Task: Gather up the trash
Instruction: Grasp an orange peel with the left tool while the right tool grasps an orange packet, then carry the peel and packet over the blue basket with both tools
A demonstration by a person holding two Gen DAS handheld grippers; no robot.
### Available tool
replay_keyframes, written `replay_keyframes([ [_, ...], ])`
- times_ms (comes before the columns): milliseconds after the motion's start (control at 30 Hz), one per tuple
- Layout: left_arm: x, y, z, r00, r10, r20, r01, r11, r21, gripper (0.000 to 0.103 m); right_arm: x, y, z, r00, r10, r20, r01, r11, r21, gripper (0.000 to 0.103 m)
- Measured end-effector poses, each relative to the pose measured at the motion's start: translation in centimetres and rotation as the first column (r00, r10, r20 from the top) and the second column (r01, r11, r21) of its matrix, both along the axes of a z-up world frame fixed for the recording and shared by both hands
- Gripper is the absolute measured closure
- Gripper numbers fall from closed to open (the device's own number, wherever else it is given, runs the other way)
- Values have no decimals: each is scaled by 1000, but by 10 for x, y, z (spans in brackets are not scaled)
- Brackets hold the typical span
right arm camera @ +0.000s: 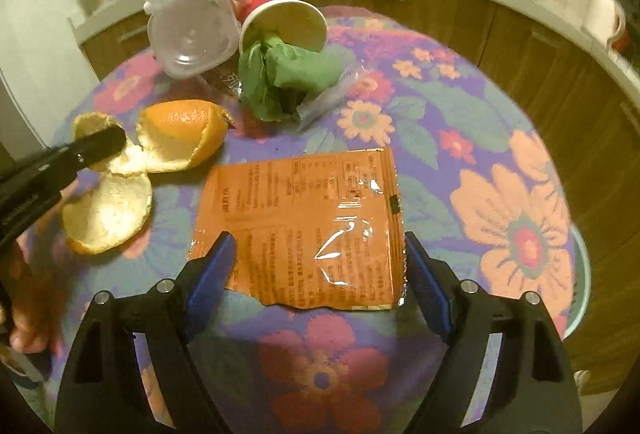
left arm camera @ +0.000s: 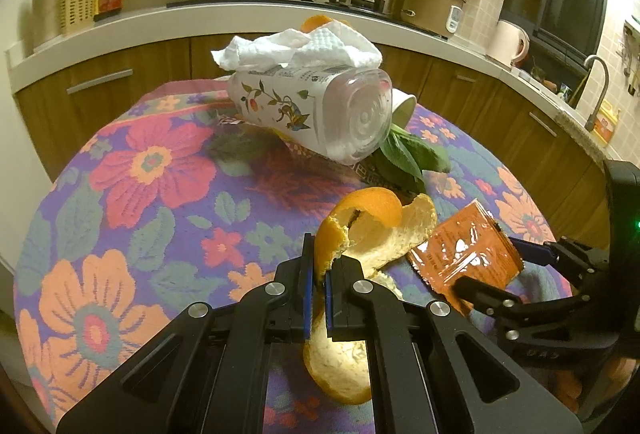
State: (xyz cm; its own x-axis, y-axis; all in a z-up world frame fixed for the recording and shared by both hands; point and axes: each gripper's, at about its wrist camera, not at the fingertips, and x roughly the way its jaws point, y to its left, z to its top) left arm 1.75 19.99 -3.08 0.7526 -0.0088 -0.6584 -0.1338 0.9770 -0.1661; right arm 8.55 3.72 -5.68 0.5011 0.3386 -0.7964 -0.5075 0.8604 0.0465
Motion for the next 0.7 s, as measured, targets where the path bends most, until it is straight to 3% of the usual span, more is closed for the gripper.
replay_keyframes([
  [100,0,0,0,1000,0,-1,0,1000,-1,101,-3,2,3,1000,23,10,-24,1000,16,58],
  [133,0,0,-1,1000,-1,-1,1,1000,-1,101,-4,3,4,1000,28,15,-28,999,16,71],
  [233,-1,-2,0,1000,-5,1,5,1000,9,101,-10,7,4,998,48,39,-49,999,20,85],
  [433,-5,-10,7,999,-24,37,24,1000,5,101,-19,-6,22,996,9,90,-15,997,74,95],
  [700,-6,-35,27,990,-66,125,64,998,18,101,-11,-46,45,987,-77,139,57,989,138,95],
])
